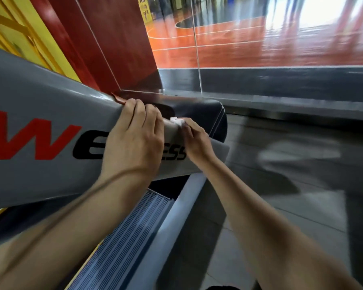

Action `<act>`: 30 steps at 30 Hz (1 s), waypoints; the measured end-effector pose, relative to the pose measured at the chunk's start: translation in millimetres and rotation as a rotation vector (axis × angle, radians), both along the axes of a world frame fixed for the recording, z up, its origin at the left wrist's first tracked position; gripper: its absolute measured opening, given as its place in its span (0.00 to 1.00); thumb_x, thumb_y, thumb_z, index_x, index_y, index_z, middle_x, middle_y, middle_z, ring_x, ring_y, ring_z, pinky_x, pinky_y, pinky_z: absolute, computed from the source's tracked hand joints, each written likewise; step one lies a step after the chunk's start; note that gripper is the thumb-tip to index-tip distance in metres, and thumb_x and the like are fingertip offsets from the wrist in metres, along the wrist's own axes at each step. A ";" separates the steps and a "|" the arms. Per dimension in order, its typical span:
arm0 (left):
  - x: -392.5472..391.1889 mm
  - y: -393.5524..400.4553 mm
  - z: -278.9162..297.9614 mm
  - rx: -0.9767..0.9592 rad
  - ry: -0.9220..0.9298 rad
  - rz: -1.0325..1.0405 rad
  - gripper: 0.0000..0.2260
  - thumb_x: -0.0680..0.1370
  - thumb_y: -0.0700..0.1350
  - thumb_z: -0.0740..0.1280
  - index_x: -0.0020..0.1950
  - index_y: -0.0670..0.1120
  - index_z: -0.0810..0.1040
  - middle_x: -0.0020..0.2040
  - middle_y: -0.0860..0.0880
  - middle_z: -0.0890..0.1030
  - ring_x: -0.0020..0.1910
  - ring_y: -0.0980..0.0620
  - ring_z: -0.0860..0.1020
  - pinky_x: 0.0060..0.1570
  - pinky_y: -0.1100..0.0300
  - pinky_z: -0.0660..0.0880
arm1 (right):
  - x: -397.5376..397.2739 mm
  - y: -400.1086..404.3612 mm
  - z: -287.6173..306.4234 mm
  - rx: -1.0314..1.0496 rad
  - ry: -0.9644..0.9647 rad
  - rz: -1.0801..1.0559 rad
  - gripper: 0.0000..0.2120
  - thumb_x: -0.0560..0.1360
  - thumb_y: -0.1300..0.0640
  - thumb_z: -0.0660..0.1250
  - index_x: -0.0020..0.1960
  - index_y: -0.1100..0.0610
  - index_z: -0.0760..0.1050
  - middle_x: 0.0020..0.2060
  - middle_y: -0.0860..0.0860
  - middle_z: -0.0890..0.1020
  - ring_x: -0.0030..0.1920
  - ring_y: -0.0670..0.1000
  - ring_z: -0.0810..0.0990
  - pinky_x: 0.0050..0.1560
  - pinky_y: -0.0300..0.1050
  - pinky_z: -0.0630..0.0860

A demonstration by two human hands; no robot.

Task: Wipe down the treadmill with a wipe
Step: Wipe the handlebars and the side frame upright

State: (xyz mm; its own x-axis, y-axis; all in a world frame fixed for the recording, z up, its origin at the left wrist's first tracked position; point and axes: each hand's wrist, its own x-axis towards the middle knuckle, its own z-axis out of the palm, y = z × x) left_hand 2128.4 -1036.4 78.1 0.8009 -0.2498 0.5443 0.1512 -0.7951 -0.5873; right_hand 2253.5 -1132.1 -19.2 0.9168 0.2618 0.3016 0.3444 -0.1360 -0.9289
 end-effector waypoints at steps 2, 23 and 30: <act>-2.3 0.7 2.5 0.025 -0.016 -0.025 0.17 0.83 0.33 0.52 0.67 0.29 0.75 0.60 0.32 0.78 0.62 0.31 0.77 0.75 0.43 0.61 | 9.8 -5.5 10.4 -0.107 0.100 0.036 0.18 0.82 0.51 0.53 0.61 0.48 0.80 0.57 0.47 0.83 0.59 0.50 0.78 0.59 0.48 0.73; -14.3 -20.2 9.3 0.028 0.070 0.117 0.27 0.82 0.41 0.38 0.78 0.34 0.59 0.72 0.35 0.68 0.74 0.35 0.64 0.80 0.45 0.49 | -14.2 7.8 39.9 0.113 -0.228 0.158 0.19 0.83 0.48 0.53 0.57 0.56 0.79 0.50 0.50 0.83 0.52 0.53 0.81 0.56 0.60 0.77; -4.4 -25.4 -6.1 0.004 -0.009 0.184 0.21 0.85 0.40 0.47 0.73 0.32 0.67 0.68 0.33 0.73 0.71 0.31 0.68 0.78 0.42 0.52 | 0.3 9.5 26.4 0.238 -0.171 0.300 0.16 0.83 0.50 0.56 0.58 0.56 0.79 0.47 0.48 0.83 0.49 0.52 0.81 0.54 0.64 0.79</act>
State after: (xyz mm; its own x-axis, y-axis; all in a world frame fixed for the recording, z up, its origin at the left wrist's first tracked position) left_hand 2124.0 -1061.8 72.0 0.8282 -0.1015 0.5511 0.2995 -0.7511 -0.5884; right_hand 2253.7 -1122.6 7.1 0.7418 0.4141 0.5275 0.4882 0.2058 -0.8481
